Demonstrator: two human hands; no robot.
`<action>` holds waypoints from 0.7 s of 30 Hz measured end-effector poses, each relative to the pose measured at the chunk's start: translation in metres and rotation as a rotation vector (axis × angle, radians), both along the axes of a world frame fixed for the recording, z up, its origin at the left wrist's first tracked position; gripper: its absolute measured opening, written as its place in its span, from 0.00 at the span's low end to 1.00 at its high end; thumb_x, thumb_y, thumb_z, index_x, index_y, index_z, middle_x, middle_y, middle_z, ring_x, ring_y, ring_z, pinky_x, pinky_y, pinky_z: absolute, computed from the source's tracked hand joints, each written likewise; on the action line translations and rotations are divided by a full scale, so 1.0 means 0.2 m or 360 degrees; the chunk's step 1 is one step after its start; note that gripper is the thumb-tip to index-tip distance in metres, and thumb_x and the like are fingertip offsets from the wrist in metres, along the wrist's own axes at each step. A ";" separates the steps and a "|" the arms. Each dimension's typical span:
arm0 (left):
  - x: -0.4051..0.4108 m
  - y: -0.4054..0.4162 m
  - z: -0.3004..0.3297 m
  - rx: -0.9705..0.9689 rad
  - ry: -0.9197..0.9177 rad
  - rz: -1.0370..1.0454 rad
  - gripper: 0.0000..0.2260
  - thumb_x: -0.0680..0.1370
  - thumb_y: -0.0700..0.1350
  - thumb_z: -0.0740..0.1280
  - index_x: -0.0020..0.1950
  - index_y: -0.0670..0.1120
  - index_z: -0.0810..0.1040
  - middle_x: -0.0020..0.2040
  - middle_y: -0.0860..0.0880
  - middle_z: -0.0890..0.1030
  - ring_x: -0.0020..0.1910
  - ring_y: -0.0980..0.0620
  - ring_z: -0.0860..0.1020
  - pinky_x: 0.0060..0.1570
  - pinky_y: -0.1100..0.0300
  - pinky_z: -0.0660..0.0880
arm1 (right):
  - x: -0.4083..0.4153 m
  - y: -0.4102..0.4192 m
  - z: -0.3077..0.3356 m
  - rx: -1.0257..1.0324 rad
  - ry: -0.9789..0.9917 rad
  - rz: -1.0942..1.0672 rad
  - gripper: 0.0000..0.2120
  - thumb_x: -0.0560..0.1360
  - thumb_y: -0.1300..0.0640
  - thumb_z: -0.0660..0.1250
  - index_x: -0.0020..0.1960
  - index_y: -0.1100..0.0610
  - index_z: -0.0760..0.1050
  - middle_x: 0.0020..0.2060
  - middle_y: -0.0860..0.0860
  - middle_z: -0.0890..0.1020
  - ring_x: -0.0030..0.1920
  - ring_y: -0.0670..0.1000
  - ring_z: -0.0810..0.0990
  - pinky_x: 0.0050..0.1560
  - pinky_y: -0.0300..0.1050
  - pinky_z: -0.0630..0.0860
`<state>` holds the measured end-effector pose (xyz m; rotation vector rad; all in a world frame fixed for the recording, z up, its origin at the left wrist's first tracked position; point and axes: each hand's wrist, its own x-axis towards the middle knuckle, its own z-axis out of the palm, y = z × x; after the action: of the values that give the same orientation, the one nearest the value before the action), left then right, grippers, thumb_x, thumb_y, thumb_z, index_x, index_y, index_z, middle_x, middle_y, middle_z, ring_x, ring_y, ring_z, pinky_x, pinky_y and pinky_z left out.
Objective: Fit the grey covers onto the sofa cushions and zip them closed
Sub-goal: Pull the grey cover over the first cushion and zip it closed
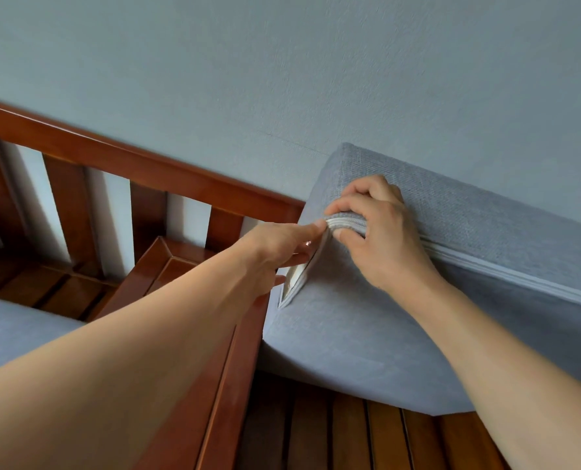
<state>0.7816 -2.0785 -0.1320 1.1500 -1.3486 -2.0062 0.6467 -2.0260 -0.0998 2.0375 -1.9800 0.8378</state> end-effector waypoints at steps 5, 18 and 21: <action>0.02 0.01 0.02 -0.0213 0.0082 0.0143 0.10 0.74 0.47 0.71 0.34 0.47 0.76 0.26 0.55 0.77 0.27 0.59 0.75 0.37 0.60 0.67 | 0.00 0.00 -0.01 -0.0047 0.0000 0.0046 0.09 0.68 0.65 0.73 0.47 0.55 0.81 0.48 0.45 0.71 0.52 0.50 0.69 0.53 0.34 0.62; 0.02 -0.06 -0.06 -0.0255 -0.0083 0.0061 0.10 0.75 0.42 0.70 0.34 0.44 0.77 0.28 0.51 0.72 0.27 0.56 0.69 0.41 0.57 0.71 | -0.03 -0.03 0.00 -0.0085 0.0276 0.0225 0.07 0.66 0.65 0.74 0.43 0.59 0.81 0.43 0.46 0.70 0.47 0.50 0.69 0.47 0.35 0.62; 0.02 -0.06 -0.11 -0.0222 -0.0152 0.0013 0.07 0.75 0.43 0.70 0.38 0.44 0.78 0.30 0.51 0.73 0.29 0.55 0.70 0.40 0.58 0.72 | -0.03 -0.03 0.00 -0.0103 0.0284 0.0247 0.06 0.67 0.65 0.74 0.44 0.60 0.81 0.43 0.47 0.70 0.47 0.50 0.69 0.47 0.34 0.61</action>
<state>0.7861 -2.0912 -0.1533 1.1984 -1.5030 -1.8400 0.6402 -2.0316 -0.1007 2.1668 -1.6986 0.7099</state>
